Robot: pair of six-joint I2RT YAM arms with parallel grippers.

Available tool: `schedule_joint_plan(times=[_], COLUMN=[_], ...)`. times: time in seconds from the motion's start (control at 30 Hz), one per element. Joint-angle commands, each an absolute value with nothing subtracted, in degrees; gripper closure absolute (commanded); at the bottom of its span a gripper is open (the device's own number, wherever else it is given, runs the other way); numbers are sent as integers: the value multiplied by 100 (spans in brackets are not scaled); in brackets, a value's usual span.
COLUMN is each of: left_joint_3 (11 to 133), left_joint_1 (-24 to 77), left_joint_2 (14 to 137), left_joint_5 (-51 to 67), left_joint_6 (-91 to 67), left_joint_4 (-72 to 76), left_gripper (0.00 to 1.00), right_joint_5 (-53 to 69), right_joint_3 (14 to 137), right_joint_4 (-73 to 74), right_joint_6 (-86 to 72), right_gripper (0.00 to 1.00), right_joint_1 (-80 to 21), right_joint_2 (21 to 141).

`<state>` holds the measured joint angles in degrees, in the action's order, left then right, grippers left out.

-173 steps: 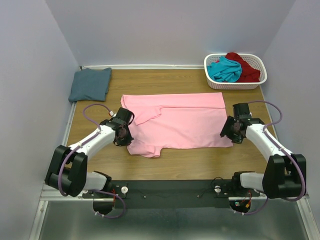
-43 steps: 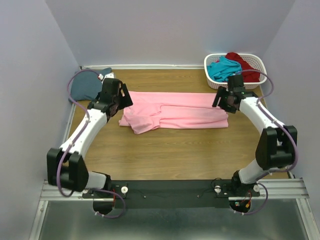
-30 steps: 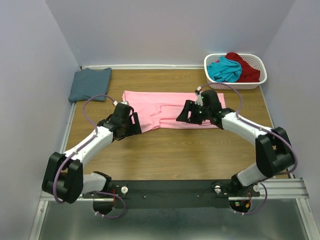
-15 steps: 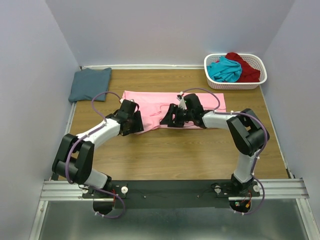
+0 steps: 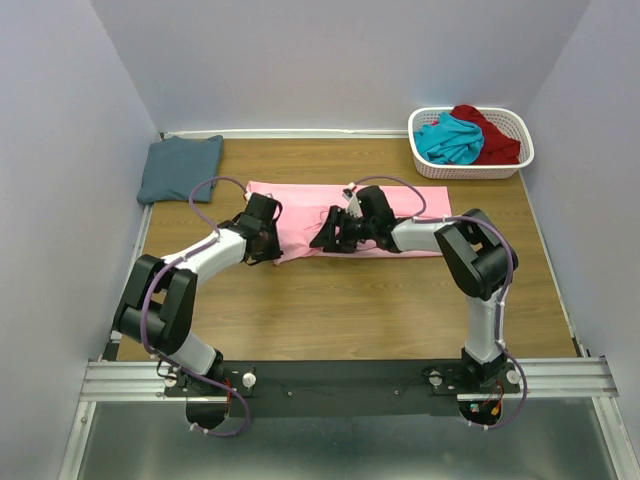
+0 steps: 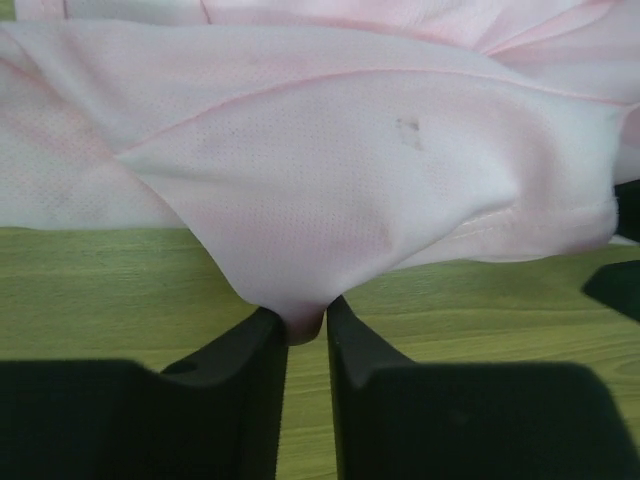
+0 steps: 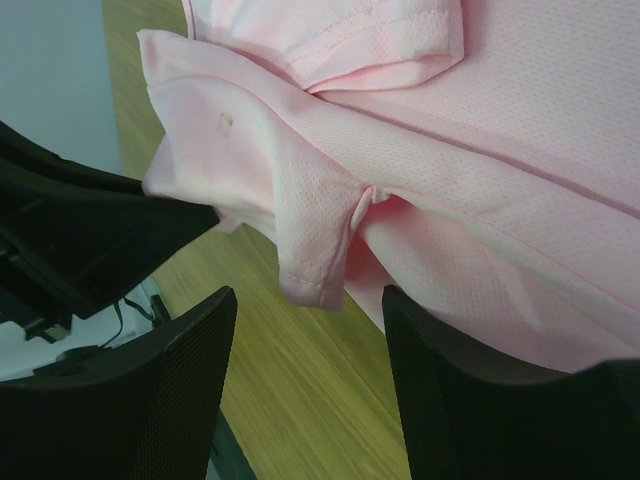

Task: Fold and stack the t-shirts
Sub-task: Fold the tshirt

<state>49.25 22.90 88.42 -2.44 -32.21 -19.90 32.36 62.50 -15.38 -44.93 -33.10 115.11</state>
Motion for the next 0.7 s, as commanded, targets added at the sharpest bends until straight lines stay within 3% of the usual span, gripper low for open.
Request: schedule_joint_plan(times=[0.0, 0.33, 0.67], left_joint_3=[5299, 6230, 7119], left_joint_1=[2303, 2110, 1705], left_joint_2=[8816, 9421, 10194], left_joint_5=[-378, -439, -89], left_joint_6=[-3147, -2874, -2751], left_joint_4=[-2056, -2171, -2118], left_gripper=[79, 84, 81], right_joint_5=[3419, 3340, 2664], right_joint_3=[6547, 7163, 7234], right_joint_4=[-1705, -1635, -1214], right_joint_6=[-4535, -4439, -3850], right_gripper=[33, 34, 25], right_joint_1=[-3392, -3375, -3226], right_joint_2=[11724, 12032, 11637])
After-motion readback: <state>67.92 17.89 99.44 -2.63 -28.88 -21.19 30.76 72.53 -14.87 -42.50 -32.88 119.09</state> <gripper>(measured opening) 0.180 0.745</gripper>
